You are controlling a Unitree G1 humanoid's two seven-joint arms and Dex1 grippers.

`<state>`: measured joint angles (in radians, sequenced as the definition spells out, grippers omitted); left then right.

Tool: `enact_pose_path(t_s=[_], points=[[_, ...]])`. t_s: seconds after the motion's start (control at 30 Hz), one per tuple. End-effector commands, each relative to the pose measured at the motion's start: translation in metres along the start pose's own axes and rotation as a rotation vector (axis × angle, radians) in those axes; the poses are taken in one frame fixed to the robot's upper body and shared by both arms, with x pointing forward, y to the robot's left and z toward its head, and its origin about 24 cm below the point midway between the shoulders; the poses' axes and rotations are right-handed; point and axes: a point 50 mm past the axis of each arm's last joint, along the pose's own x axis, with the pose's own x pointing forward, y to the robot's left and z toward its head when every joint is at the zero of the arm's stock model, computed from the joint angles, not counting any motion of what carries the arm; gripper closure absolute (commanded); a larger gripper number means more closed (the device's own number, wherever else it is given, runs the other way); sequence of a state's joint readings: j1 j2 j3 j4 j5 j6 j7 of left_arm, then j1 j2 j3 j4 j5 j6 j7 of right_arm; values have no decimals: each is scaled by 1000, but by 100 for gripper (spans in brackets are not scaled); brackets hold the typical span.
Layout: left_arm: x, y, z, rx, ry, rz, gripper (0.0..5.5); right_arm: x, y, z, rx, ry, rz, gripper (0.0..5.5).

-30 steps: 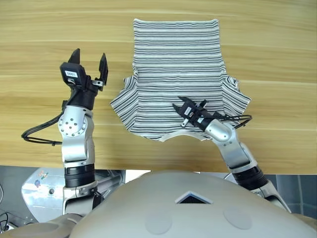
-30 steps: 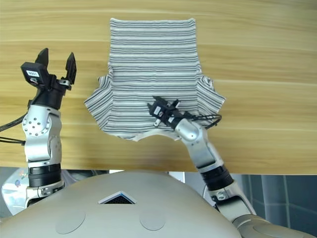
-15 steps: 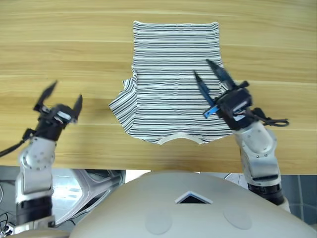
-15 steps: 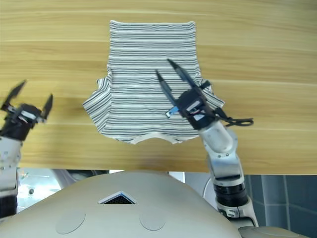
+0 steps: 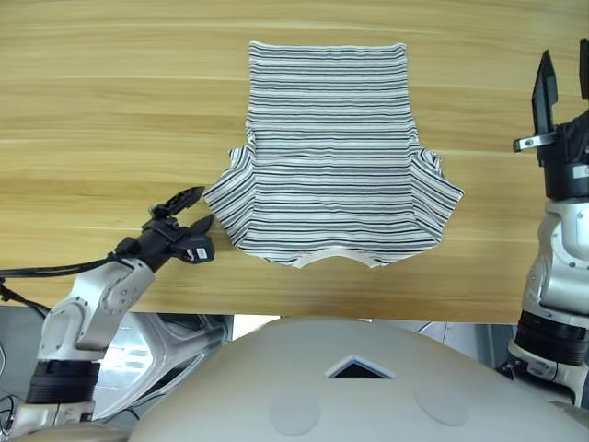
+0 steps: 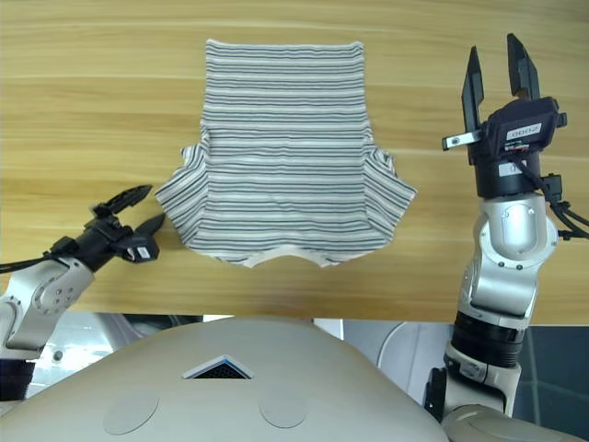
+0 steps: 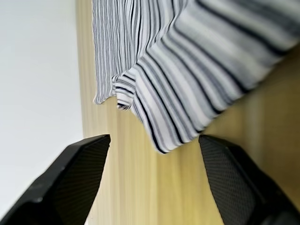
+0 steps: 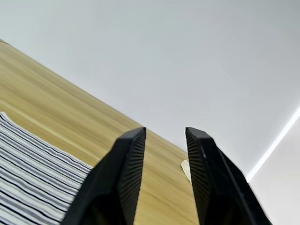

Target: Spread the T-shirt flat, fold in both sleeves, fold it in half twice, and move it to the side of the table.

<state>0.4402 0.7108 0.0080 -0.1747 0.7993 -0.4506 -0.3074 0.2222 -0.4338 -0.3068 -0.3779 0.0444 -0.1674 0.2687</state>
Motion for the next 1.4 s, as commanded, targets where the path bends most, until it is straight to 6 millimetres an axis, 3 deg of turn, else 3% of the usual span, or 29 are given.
enact_pose_path(t_s=[0.03,0.13,0.2,0.8,1.07,1.13,1.2,1.27,1.4], points=[[5,-7,-7,7,39,-49,197,-5,-5,-1,-8,7,-8,395],[7,-6,-9,14,49,-56,197,-7,-5,0,-9,5,-11,395],[10,-4,-12,27,59,-59,226,-7,-4,-1,-7,3,-14,395],[17,-7,-12,137,-29,-249,548,-7,2,-2,25,-4,-31,395],[17,-5,-16,76,16,-179,548,-12,5,-6,41,8,-42,395],[15,0,-17,58,44,-112,548,-13,7,-7,46,11,-41,395],[19,13,-18,-5,94,65,548,-14,8,-8,50,13,-40,395],[25,18,-9,-93,85,180,548,-14,8,-8,53,13,-38,395],[32,9,11,-153,20,194,548,-13,8,-8,53,8,-34,395]])
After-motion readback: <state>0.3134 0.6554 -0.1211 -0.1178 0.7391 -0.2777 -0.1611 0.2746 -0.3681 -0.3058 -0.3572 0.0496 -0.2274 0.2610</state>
